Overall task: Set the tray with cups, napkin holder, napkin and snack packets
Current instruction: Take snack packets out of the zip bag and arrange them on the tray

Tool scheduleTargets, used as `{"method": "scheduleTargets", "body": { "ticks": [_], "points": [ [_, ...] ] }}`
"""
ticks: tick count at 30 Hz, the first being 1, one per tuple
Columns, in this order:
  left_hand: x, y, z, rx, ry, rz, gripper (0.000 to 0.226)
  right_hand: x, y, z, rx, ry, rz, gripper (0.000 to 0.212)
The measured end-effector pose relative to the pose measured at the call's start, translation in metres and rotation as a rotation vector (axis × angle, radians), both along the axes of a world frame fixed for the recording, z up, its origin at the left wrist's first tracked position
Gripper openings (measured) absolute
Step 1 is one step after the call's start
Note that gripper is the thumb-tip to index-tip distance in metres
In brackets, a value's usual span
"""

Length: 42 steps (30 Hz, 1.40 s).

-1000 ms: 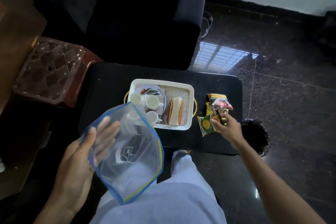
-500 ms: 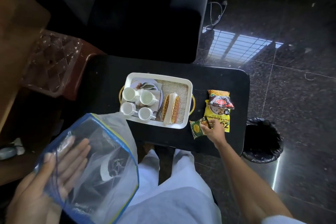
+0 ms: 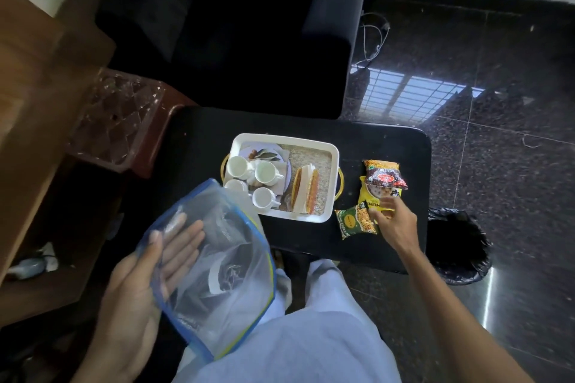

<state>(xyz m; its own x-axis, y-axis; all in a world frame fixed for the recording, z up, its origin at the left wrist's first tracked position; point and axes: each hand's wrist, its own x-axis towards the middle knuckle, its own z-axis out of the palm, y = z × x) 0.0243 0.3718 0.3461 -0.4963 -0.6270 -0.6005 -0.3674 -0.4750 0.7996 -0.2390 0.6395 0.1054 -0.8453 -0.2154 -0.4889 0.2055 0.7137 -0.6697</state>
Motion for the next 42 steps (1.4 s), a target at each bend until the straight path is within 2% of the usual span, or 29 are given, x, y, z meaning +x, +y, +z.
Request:
{"method": "scheduleTargets", "body": {
  "ticks": [3, 5, 7, 8, 10, 12, 14, 16, 19, 21, 23, 26, 29, 30, 33, 35, 37, 39, 42],
  "points": [
    [-0.008, -0.002, 0.011, -0.032, 0.010, -0.079, 0.044, 0.014, -0.027, 0.060, -0.234, 0.064, 0.165, 0.047],
    [-0.016, -0.008, 0.019, -0.014, -0.030, -0.191, 0.043, 0.029, -0.049, 0.101, -0.399, 0.068, 0.397, 0.071],
    [-0.019, -0.017, 0.025, 0.000, -0.079, -0.323, 0.041, 0.045, -0.071, 0.136, -0.469, 0.108, 0.626, 0.094],
    [-0.020, -0.021, 0.026, -0.008, -0.102, -0.388, 0.041, 0.052, -0.082, 0.149, -0.476, 0.135, 0.719, 0.098],
    [-0.023, -0.028, 0.033, -0.021, -0.107, -0.505, 0.040, 0.064, -0.102, 0.168, -0.484, 0.178, 0.822, 0.094],
    [-0.024, -0.035, 0.035, -0.025, -0.078, -0.595, 0.040, 0.073, -0.117, 0.176, -0.503, 0.187, 0.843, 0.074],
    [-0.023, -0.044, 0.035, -0.022, -0.030, -0.656, 0.047, 0.083, -0.126, 0.181, -0.506, 0.166, 0.797, 0.048],
    [-0.017, -0.058, 0.034, -0.019, 0.085, -0.668, 0.055, 0.091, -0.129, 0.187, -0.581, 0.066, 0.645, 0.032],
    [0.003, -0.092, 0.021, 0.116, 0.250, -0.468, 0.070, 0.102, -0.127, 0.196, -0.730, 0.028, 0.356, 0.014],
    [0.022, -0.109, 0.001, 0.108, 0.232, -0.358, 0.087, 0.111, -0.123, 0.199, -0.823, 0.043, 0.150, 0.016],
    [0.040, -0.110, -0.023, 0.039, 0.123, -0.395, 0.099, 0.121, -0.119, 0.200, -0.902, 0.049, -0.036, 0.026],
    [0.050, -0.085, -0.056, 0.089, 0.097, -0.513, 0.086, 0.136, -0.117, 0.194, -0.953, -0.011, -0.266, 0.037],
    [0.039, -0.056, -0.074, 0.176, 0.151, -0.538, 0.091, 0.149, -0.118, 0.190, -0.988, -0.081, -0.500, 0.031],
    [0.033, -0.048, -0.077, 0.192, 0.158, -0.538, 0.093, 0.153, -0.118, 0.188, -0.995, -0.071, -0.556, 0.035],
    [0.014, -0.027, -0.081, 0.237, 0.171, -0.540, 0.085, 0.164, -0.110, 0.183, -0.926, 0.001, -0.598, 0.058],
    [0.000, -0.011, -0.083, 0.236, 0.176, -0.558, 0.068, 0.169, -0.101, 0.178, -0.762, 0.044, -0.588, 0.061],
    [-0.014, 0.008, -0.085, 0.224, 0.180, -0.566, 0.048, 0.173, -0.091, 0.170, -0.524, 0.082, -0.532, 0.060],
    [-0.027, 0.030, -0.087, 0.187, 0.169, -0.563, 0.029, 0.176, -0.080, 0.161, -0.381, 0.114, -0.431, 0.050],
    [-0.044, 0.063, -0.093, 0.106, 0.116, -0.544, 0.027, 0.178, -0.060, 0.148, -0.270, 0.245, -0.242, 0.043]
  ]
}}
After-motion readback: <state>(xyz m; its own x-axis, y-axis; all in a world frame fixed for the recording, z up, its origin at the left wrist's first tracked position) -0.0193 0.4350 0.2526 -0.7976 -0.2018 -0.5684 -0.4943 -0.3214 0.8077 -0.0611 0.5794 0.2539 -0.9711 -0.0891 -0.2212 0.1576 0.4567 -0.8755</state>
